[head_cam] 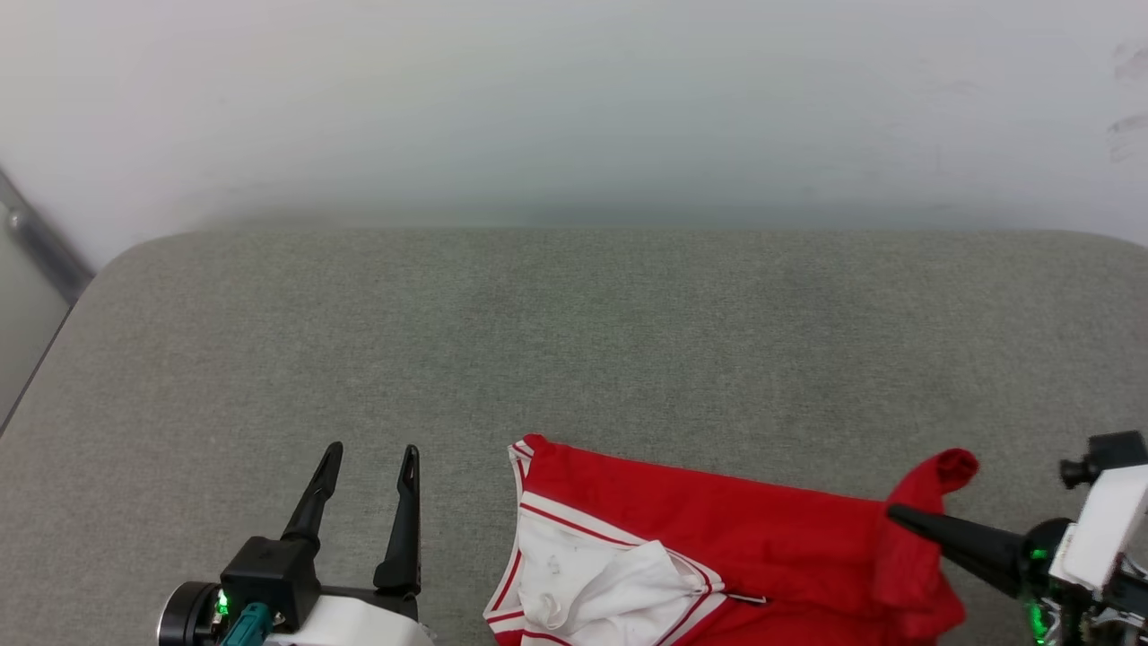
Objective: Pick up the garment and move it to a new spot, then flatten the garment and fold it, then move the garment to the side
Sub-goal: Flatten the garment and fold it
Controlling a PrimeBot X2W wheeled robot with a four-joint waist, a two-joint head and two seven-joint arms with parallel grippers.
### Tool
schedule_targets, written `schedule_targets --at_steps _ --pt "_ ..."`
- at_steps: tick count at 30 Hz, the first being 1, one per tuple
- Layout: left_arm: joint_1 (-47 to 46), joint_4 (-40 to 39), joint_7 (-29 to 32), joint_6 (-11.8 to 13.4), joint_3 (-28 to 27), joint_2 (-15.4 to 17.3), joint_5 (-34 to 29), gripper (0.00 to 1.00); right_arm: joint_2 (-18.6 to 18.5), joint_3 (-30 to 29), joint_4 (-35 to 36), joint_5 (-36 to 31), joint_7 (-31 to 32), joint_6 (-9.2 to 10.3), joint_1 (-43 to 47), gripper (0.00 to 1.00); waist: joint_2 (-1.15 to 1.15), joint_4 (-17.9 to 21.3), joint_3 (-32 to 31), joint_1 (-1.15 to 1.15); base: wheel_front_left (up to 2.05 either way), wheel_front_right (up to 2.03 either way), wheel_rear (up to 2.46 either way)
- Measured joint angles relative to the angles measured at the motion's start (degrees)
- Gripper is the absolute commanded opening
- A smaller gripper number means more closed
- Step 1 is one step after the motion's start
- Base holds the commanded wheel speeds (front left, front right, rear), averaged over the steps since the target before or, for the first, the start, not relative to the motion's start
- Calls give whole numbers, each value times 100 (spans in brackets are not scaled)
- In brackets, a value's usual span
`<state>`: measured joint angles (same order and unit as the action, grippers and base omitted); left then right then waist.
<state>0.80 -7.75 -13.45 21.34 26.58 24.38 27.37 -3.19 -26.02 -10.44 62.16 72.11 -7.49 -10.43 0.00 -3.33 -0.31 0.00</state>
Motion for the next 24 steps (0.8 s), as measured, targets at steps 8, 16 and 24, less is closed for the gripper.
schedule_targets --at_steps 8,16,24 --pt "-149 59 -43 -116 47 -101 3 100 21 1279 -687 1412 -421 0 -227 0 0 -276 143 0 0 0 0" --pt "-518 163 -110 -264 85 -333 -62 100 22 2897 -921 1741 -1180 0 -636 0 0 -576 574 0 0 0 0" --pt "-732 308 -144 -400 21 -520 -124 100 27 3903 -1187 1593 -1946 0 -933 2 0 -729 939 0 0 0 0"
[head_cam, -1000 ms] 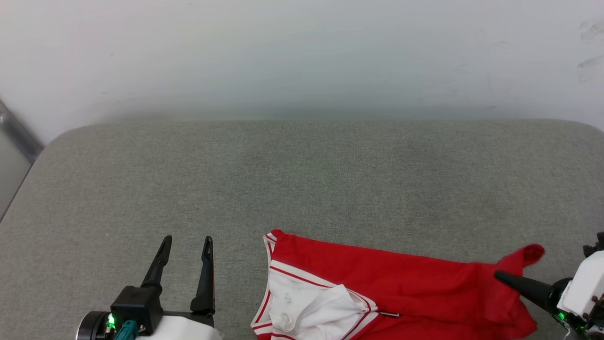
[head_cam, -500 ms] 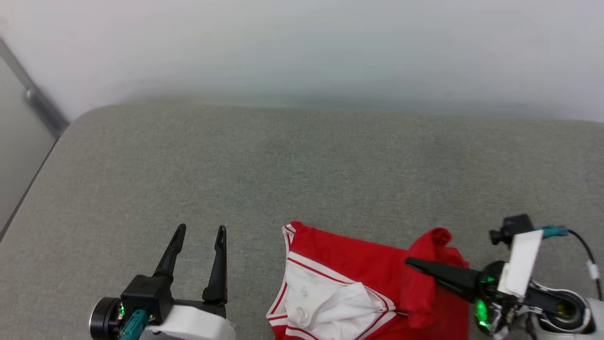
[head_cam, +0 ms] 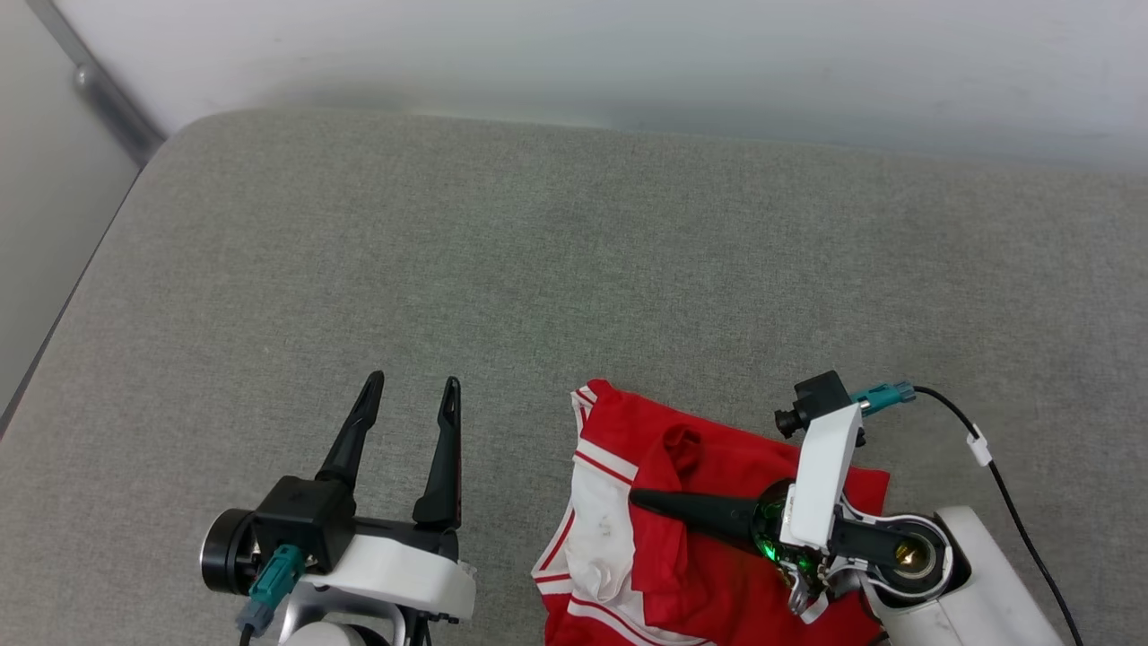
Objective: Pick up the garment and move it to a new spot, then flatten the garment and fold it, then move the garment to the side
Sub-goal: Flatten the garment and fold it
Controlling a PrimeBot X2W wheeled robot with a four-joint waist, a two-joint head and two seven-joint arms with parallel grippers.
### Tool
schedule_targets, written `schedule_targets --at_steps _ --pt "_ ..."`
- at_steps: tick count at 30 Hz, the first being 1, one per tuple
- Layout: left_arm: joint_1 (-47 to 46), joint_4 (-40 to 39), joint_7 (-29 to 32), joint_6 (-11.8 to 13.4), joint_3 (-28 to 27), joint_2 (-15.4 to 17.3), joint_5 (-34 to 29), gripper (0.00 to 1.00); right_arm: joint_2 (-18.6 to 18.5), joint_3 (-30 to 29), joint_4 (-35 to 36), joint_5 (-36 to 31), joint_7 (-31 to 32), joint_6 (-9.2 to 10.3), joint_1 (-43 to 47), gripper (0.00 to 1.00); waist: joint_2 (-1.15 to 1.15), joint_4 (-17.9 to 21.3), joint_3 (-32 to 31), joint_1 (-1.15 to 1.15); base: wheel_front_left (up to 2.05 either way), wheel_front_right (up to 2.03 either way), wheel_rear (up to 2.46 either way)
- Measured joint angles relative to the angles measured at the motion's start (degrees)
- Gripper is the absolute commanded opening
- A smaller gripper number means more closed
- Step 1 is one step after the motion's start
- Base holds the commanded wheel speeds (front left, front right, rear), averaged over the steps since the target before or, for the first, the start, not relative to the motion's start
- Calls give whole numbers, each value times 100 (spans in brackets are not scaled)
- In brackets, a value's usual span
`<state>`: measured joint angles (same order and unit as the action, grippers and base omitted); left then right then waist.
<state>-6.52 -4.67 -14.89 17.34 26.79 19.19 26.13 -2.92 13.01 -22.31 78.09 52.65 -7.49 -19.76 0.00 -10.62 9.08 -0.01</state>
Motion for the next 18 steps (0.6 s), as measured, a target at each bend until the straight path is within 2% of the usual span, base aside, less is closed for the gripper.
schedule_targets --at_steps 2,3,4,5,12,14,18 --pt "-22 41 -1 -23 -23 -35 -27 100 0 136 -86 -3 -108 0 -34 16 0 -18 71 0 0 0 0" --pt "-31 52 -1 -34 -29 -58 -33 100 2 191 -123 -51 -204 0 -44 33 0 -24 95 0 0 0 0" --pt "-44 64 -1 -49 -42 -78 -51 100 -1 247 -155 -110 -264 0 -70 79 0 -25 116 0 0 0 0" --pt "-60 75 -1 -71 -54 -100 -71 100 -2 296 -159 -111 -308 0 -96 100 0 -23 133 0 0 0 0" --pt "-65 127 -5 -136 -168 -162 -172 100 -49 542 145 -288 -782 0 -124 100 0 51 64 0 0 0 0" --pt "-4 149 -11 -159 -192 -162 -183 100 -158 634 365 -569 -1136 0 -122 100 0 91 -2 0 0 0 0" --pt "48 210 -12 -163 -214 -157 -197 100 -609 697 594 -1688 -2426 0 -88 100 0 198 -152 0 0 0 0"
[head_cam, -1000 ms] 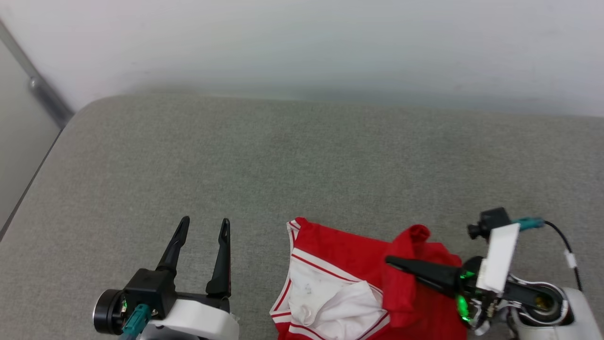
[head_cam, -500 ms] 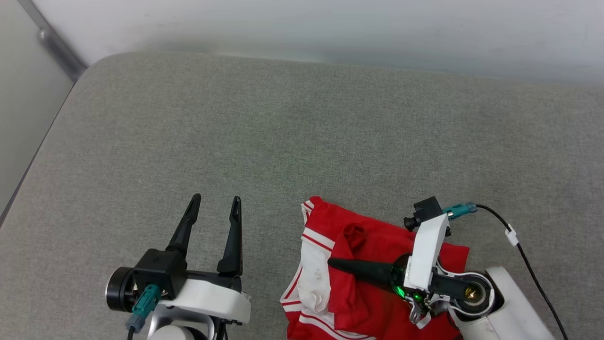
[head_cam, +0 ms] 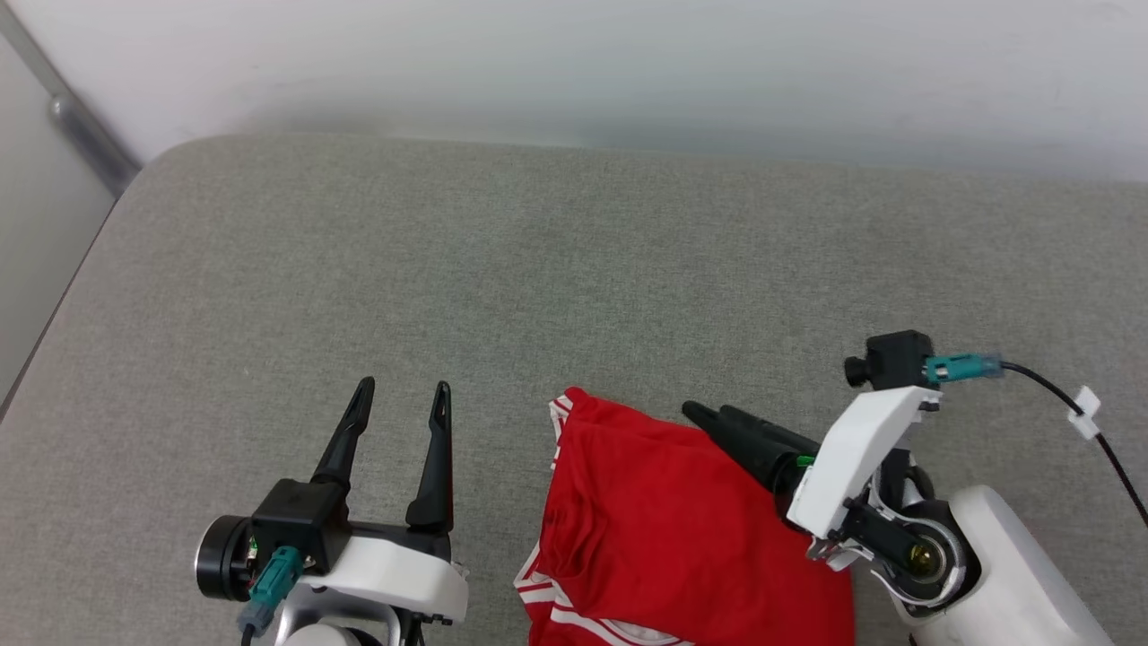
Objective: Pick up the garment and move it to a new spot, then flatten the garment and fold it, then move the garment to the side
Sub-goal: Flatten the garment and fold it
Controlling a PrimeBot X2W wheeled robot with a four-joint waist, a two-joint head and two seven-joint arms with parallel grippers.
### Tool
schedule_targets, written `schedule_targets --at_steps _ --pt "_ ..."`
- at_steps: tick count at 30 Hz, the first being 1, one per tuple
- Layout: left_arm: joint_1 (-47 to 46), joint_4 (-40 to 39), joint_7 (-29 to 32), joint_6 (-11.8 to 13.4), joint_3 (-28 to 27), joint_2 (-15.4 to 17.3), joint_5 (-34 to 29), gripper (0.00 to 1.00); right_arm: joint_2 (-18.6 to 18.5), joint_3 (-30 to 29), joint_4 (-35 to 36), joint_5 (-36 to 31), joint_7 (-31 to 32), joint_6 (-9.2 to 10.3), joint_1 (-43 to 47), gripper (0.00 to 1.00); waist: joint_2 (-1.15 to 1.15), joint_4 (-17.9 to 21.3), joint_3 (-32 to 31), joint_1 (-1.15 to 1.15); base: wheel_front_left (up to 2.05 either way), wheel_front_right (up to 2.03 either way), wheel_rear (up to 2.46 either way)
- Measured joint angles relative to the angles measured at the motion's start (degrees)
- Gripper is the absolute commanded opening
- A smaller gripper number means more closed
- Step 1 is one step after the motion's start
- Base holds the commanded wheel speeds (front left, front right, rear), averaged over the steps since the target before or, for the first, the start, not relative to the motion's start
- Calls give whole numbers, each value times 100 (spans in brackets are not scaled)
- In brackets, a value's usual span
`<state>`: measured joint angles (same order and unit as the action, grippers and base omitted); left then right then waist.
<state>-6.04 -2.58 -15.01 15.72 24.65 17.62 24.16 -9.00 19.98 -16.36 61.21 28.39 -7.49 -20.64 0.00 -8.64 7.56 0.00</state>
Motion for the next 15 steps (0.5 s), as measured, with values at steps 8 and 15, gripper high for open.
schedule_targets --at_steps 8,15 --pt "166 82 -4 119 -129 104 19 100 -345 -636 -113 -1660 -1813 0 302 100 0 361 -278 0 0 0 0" --pt "386 75 23 246 -268 215 89 100 -412 -1534 312 -2521 -2345 0 817 100 0 690 -504 0 0 0 0"
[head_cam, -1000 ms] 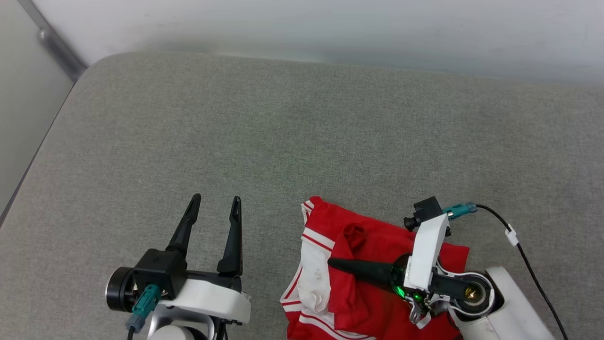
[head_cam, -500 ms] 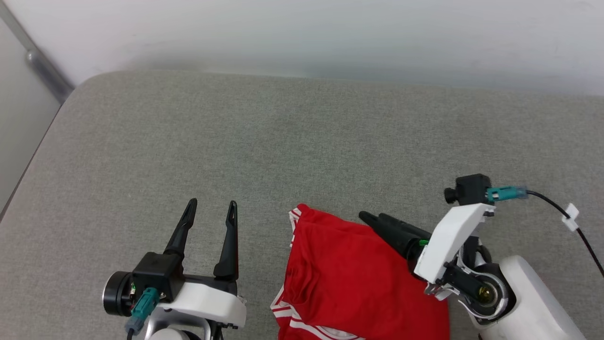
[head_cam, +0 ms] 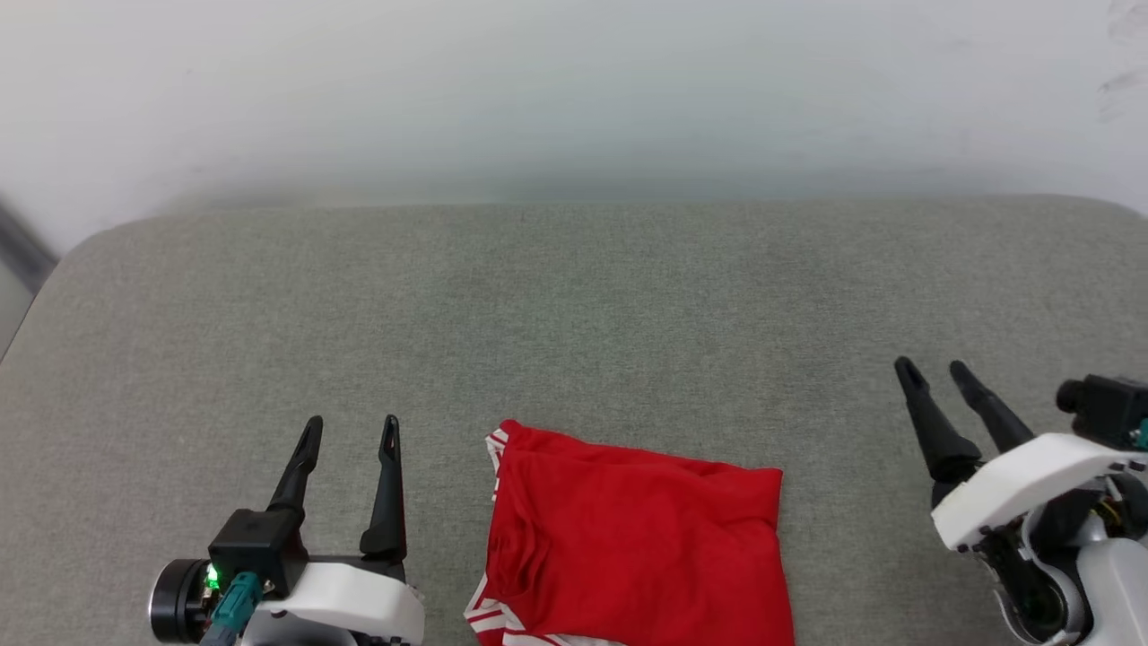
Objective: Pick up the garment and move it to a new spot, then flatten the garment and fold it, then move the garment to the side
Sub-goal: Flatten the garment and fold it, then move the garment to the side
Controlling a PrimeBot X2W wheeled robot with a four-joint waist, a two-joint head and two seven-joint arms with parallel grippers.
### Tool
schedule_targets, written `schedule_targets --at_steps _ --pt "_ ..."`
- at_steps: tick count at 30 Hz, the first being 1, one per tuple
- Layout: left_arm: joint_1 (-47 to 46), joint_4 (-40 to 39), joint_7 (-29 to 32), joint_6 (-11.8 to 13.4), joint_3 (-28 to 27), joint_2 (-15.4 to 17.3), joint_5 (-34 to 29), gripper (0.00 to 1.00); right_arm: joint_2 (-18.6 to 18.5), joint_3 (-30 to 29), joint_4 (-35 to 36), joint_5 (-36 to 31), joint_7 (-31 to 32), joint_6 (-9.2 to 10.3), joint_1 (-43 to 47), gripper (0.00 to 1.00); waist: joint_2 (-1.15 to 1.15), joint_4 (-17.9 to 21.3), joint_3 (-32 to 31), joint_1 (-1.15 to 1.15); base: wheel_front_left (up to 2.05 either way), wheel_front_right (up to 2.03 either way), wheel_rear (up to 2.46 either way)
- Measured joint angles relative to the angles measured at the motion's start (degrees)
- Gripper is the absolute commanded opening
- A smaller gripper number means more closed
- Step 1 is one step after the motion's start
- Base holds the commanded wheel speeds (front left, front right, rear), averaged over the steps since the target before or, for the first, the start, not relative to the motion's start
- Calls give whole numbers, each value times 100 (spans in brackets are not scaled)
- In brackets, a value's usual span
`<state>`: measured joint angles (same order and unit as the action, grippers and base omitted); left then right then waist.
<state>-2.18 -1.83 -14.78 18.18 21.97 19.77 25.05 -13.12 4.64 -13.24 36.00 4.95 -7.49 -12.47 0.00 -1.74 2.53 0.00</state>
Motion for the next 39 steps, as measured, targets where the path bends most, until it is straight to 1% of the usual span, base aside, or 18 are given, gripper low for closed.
schedule_targets --at_steps 6,10,14,20,24,31,39 --pt "218 -48 25 99 -102 105 46 100 89 -617 767 -1034 -152 0 644 100 0 184 -226 0 0 0 0" --pt "304 -49 25 103 -147 152 88 100 229 -784 1338 -1744 -298 0 1011 100 0 262 -336 0 0 0 0" --pt "345 -7 23 99 -155 179 92 100 360 -846 1692 -2181 -414 0 1326 100 0 278 -400 0 0 0 0" --pt "522 79 13 88 -124 171 96 100 625 -789 2062 -2470 -417 -1 1690 100 0 281 -493 0 0 0 0" --pt "578 143 -2 51 -111 149 96 100 758 -716 2268 -2538 -333 -1 1904 100 0 260 -548 0 0 0 0" --pt "605 254 -8 -12 -119 110 85 100 843 -610 2448 -2541 -151 0 2086 100 0 217 -582 0 0 0 0" --pt "542 318 -12 -73 -153 53 44 100 890 -643 2550 -2502 -48 0 2105 100 0 203 -577 0 0 0 0"
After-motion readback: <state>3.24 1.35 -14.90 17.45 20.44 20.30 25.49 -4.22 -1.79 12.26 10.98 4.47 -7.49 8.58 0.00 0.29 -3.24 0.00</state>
